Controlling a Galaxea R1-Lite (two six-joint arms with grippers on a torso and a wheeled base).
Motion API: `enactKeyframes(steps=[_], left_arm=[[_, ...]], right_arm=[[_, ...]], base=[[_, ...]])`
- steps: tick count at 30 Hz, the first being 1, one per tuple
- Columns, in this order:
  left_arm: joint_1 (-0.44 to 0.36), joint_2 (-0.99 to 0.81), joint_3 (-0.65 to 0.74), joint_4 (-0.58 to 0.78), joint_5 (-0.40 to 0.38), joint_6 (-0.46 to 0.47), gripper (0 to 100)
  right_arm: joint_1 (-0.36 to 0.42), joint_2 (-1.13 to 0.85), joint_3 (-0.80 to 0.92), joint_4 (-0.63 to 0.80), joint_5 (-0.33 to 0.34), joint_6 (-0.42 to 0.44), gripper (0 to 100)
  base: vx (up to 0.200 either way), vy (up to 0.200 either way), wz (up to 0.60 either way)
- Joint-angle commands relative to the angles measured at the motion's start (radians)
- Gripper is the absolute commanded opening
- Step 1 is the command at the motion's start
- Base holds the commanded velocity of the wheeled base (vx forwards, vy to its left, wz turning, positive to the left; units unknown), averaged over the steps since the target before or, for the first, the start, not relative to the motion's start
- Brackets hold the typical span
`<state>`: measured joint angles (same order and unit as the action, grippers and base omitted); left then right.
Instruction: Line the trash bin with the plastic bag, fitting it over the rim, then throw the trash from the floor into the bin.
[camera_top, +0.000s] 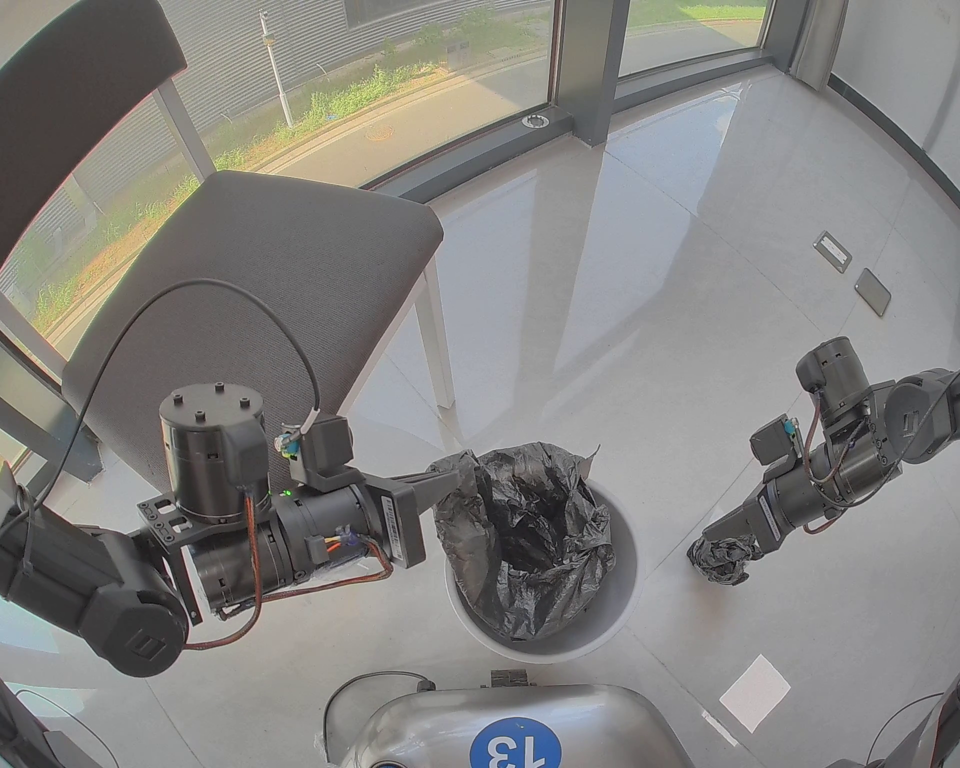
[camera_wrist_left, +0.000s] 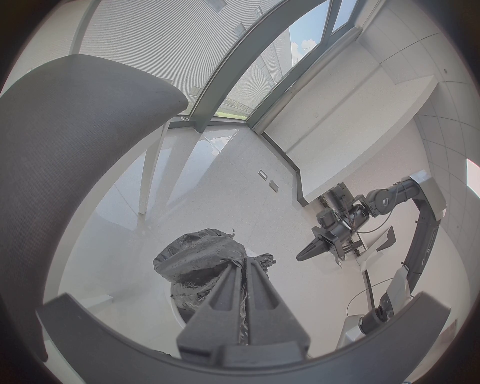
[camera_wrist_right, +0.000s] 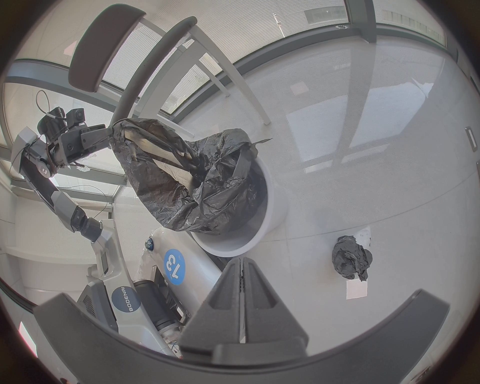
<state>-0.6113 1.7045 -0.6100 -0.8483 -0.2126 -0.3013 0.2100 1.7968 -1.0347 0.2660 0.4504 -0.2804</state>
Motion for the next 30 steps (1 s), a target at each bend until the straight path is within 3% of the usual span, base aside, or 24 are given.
enactKeyframes(steps=[1,8,9,21,30], left_arm=[[-0.002,0.015,-0.007,0.0,0.01,-0.001,0],[-0.002,-0.017,0.033,0.005,0.013,-0.002,0],[-0.004,-0.019,0.033,0.005,0.013,-0.002,0],[-0.018,-0.046,0.038,0.005,0.015,-0.002,0],[-0.016,-0.077,0.042,0.003,0.015,-0.002,0]], right_arm=[[0.0,-0.024,-0.002,-0.002,0.001,0.0,0],[0.066,-0.019,-0.013,-0.005,-0.001,0.004,0],[0.074,-0.016,-0.015,-0.007,-0.001,0.006,100],[0.201,0.098,-0.131,0.002,-0.006,0.084,100],[0.233,0.219,-0.292,0.09,-0.019,0.089,100]], base=[[0.0,0.0,0.0],[0.0,0.0,0.0],[0.0,0.0,0.0],[0.0,0.0,0.0],[0.0,0.0,0.0]])
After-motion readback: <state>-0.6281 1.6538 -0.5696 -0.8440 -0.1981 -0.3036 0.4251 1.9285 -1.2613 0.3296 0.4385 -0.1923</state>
